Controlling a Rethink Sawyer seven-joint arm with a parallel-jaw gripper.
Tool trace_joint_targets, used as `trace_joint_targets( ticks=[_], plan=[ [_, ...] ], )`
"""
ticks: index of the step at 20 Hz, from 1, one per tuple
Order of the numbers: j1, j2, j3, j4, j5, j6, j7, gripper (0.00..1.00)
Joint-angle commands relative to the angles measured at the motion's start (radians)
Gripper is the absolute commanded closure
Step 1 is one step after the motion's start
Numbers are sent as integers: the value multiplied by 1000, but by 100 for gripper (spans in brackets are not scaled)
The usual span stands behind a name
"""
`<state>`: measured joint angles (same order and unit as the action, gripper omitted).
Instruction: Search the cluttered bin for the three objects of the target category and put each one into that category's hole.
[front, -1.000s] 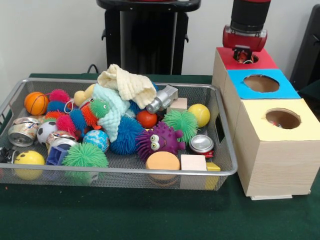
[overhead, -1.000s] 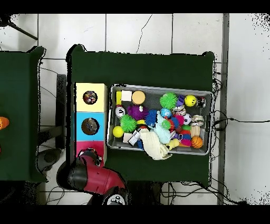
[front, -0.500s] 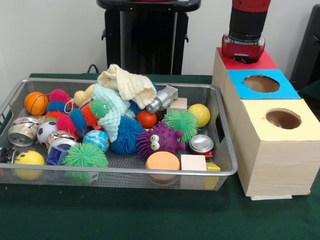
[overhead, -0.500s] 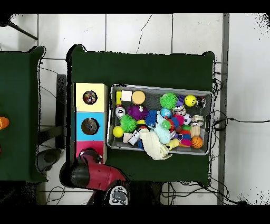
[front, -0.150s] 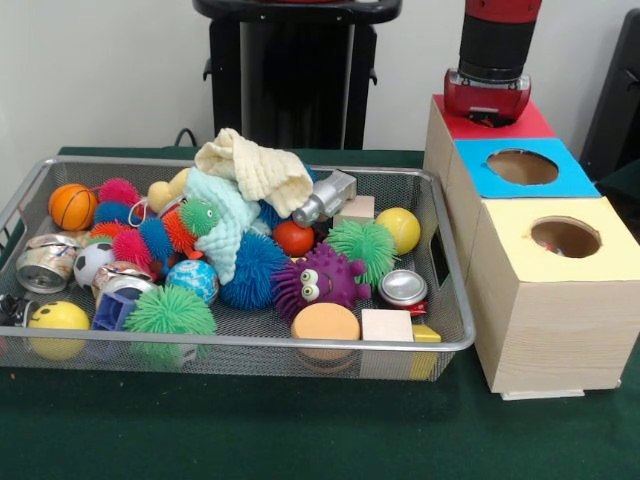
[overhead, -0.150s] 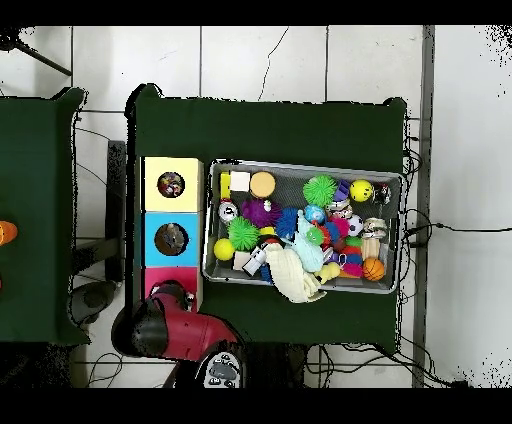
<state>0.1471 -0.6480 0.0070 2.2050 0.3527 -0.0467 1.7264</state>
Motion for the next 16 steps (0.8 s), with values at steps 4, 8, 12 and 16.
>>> trace_joint_targets(
  ticks=[4, 8, 12, 16],
  plan=[
    [19, 160, -52, -68, -10, 14, 153, 0],
    [15, 144, -49, -70, -9, 41, 158, 0],
    [29, 39, -77, -32, -8, 140, 155, 0],
    [89, -146, -199, -14, -37, 371, 151, 0]
  ],
)
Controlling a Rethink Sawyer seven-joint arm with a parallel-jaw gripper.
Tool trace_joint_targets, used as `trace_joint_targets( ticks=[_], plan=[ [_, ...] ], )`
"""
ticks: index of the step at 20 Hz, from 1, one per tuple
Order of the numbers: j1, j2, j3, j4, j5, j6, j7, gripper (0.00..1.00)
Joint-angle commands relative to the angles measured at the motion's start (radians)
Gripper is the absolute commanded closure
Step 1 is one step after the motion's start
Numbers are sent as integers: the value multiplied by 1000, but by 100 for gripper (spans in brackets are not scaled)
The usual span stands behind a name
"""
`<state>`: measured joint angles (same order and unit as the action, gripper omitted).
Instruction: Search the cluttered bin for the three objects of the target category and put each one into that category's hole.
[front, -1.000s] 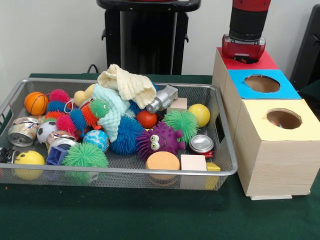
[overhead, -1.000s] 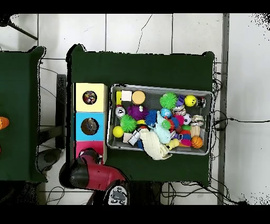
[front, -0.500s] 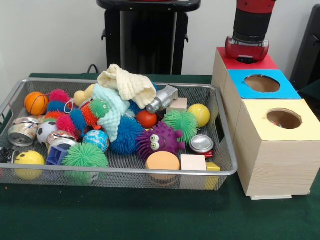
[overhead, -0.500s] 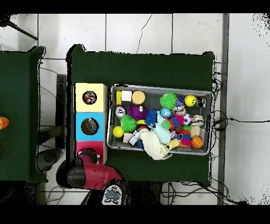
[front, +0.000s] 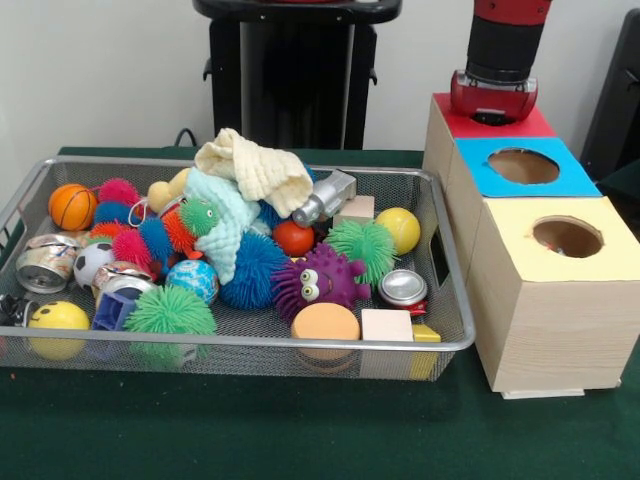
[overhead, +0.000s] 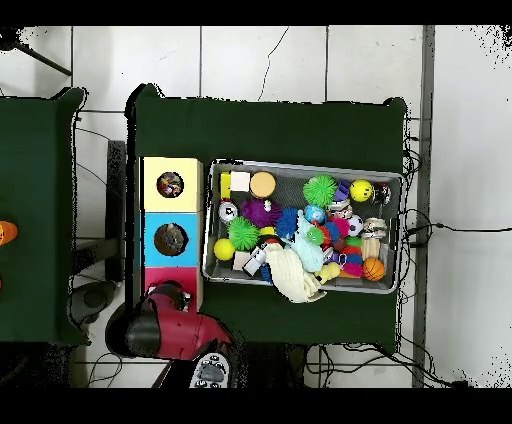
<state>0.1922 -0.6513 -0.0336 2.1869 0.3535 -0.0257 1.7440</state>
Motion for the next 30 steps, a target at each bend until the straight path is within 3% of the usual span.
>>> trace_joint_targets(
  ticks=[1, 4, 12, 24, 30],
  plan=[
    [54, -175, -183, -5, -50, 398, 135, 0],
    [55, -238, -211, -22, -85, 486, 126, 0],
    [52, -329, -238, -39, -128, 559, 141, 0],
    [16, -312, -189, 2, -134, 479, 144, 0],
    [7, -371, -236, -37, -180, 586, 100, 0]
  ],
)
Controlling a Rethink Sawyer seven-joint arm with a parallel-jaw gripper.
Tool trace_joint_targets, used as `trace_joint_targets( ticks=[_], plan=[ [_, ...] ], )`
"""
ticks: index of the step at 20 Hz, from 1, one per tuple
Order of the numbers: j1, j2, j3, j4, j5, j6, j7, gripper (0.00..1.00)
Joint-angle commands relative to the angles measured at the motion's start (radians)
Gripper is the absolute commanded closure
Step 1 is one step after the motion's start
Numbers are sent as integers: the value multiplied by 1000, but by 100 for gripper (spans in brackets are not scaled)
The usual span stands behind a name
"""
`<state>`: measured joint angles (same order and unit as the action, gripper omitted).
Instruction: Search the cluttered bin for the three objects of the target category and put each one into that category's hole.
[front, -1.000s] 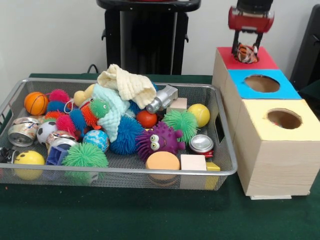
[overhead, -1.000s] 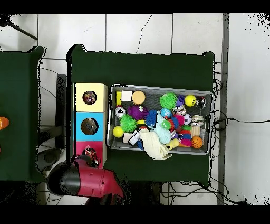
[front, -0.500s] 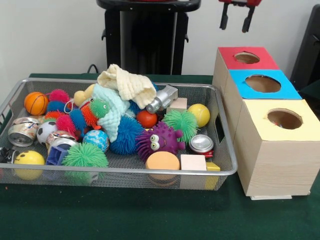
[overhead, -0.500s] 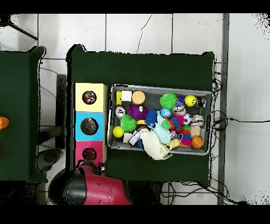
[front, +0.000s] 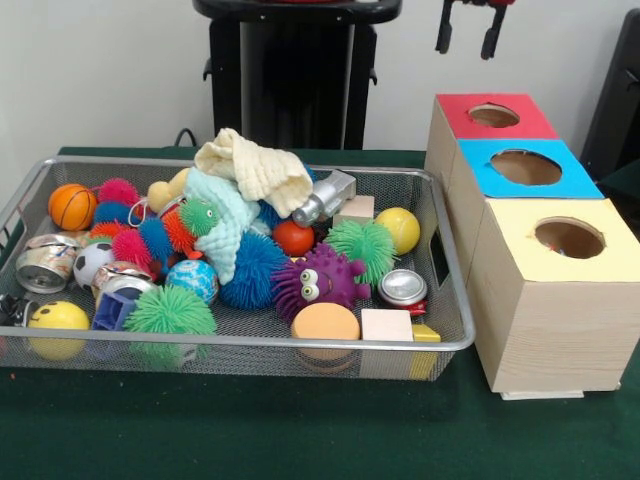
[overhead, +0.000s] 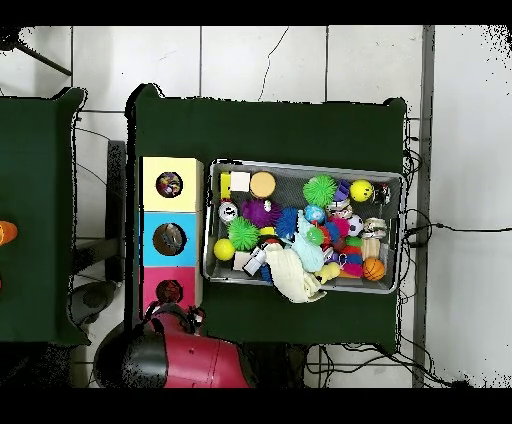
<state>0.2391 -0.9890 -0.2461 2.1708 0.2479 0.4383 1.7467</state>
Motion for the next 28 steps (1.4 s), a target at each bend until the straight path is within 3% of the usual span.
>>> trace_joint_targets(
  ticks=[1, 5, 10, 18, 21, 28],
  plan=[
    [-63, -40, -22, -33, -83, 134, 71, 0],
    [-226, -28, 79, -40, -77, 98, -63, 0],
    [-361, 17, 128, -103, -164, 86, -148, 0],
    [-538, 83, 221, -155, -312, 82, -202, 0],
    [-582, 110, 234, -203, -385, 76, -206, 0],
    [-674, 141, 327, -239, -473, 107, -212, 0]
  ],
)
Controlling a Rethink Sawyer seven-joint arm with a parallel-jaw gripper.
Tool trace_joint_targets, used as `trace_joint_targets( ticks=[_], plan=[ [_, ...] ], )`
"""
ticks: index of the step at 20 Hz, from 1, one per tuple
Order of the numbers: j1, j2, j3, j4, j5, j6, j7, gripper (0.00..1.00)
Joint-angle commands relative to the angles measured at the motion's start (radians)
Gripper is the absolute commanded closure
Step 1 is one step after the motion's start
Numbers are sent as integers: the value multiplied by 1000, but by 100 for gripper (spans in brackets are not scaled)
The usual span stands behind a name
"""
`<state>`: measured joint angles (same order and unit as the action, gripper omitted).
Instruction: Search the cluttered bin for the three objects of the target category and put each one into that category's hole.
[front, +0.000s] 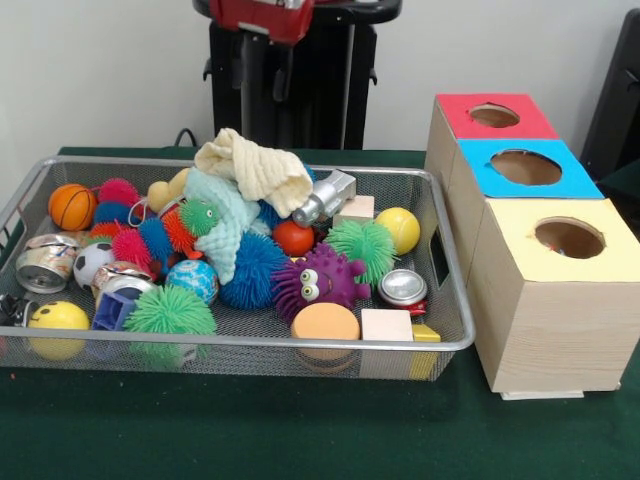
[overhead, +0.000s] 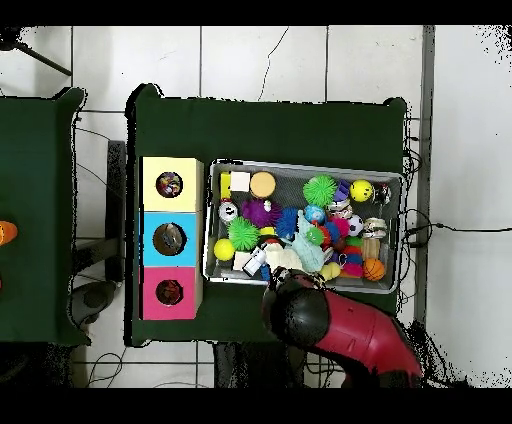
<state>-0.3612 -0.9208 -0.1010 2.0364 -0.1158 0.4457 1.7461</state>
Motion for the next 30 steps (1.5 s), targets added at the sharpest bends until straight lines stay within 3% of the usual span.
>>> trace_joint_targets(
  ticks=[1, 5, 11, 14, 18, 26, 30],
  plan=[
    [-88, 81, 203, -118, -122, 97, -222, 0],
    [-126, 117, 259, -183, -162, 141, -239, 0],
    [-167, 115, 336, -201, -190, 162, -232, 0],
    [-114, 132, 257, -268, -265, 139, -152, 0],
    [-111, 151, 263, -263, -273, 222, -144, 0],
    [-150, 174, 304, -302, -295, 194, -142, 0],
    [-170, 179, 312, -331, -296, 256, -171, 0]
  ],
)
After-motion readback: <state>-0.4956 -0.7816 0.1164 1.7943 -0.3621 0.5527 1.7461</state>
